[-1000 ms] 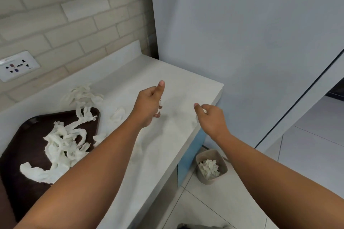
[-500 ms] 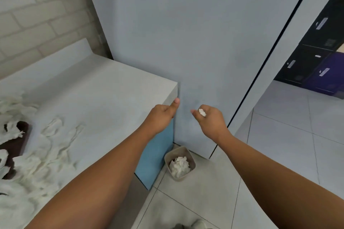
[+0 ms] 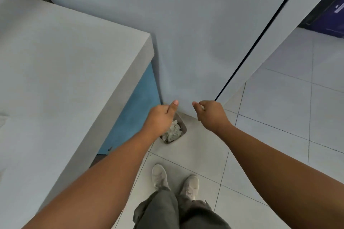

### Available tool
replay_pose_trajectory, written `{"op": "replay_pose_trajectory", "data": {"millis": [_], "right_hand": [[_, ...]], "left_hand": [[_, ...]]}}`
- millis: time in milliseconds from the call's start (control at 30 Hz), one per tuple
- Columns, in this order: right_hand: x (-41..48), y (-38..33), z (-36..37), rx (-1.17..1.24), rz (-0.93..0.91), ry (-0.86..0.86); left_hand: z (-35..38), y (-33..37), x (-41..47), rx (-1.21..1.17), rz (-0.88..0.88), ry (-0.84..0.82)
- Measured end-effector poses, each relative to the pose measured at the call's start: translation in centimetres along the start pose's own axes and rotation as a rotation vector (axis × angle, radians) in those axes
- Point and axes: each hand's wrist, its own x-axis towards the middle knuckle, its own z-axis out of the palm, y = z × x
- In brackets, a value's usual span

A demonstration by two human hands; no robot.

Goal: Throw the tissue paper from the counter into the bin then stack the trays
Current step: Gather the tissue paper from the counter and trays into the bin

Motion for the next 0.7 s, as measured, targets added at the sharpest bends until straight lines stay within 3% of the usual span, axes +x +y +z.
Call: {"op": "replay_pose_trajectory", "data": {"millis": [200, 333, 700], "right_hand": [[3.7, 6.0, 6.4, -0.088, 0.058, -0.151], [6.3, 9.8, 11.2, -0.129, 0.129, -0.187], [13.5, 19.0, 23.7, -0.15, 0.167, -0.227]], "left_hand": [[6.2, -8.0, 4.3, -0.022, -0.14, -0.024], [10.1, -13.9, 7.2, 0.161, -0.125, 0.01], [19.3, -26.0, 16.4, 0.283, -0.239, -0.175]]}}
